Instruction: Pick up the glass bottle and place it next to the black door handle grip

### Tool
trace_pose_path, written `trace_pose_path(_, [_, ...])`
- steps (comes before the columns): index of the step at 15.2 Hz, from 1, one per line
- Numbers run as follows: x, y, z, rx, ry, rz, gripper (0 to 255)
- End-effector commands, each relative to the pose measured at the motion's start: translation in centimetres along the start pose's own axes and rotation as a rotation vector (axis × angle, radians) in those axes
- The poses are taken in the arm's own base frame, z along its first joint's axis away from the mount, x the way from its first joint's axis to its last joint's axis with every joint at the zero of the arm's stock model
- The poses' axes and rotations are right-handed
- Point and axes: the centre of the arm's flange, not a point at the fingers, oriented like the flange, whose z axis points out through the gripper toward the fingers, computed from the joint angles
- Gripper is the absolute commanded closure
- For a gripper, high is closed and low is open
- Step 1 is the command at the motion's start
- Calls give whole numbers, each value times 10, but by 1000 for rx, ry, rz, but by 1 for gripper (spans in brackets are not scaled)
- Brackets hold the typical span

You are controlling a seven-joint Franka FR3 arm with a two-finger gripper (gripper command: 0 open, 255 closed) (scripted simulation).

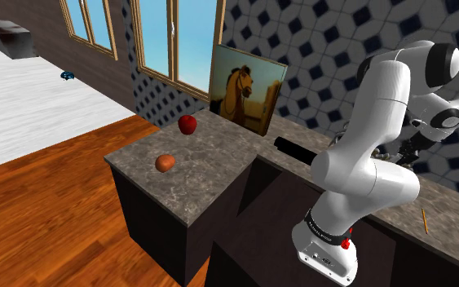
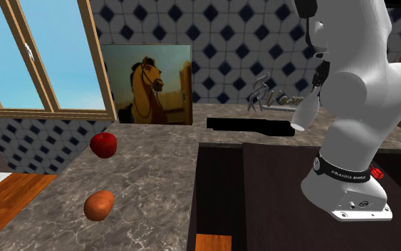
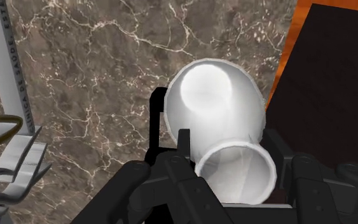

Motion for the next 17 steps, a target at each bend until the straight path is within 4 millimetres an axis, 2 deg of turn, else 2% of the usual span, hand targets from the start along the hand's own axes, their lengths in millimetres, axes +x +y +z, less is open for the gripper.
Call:
trace_pose_path(1, [1, 0, 13, 6, 4, -2, 255])
trace_pose_path(3, [-1, 0, 26, 6, 4, -2, 255])
trace_pose_path(11, [-1, 0, 26, 6, 4, -2, 255])
trace_pose_path(12, [-1, 1, 29, 6, 4, -2, 0])
trace_pose_path(16, [-1, 2, 32, 5, 4, -2, 0])
trace_pose_path(17, [-1, 0, 26, 6, 4, -2, 0])
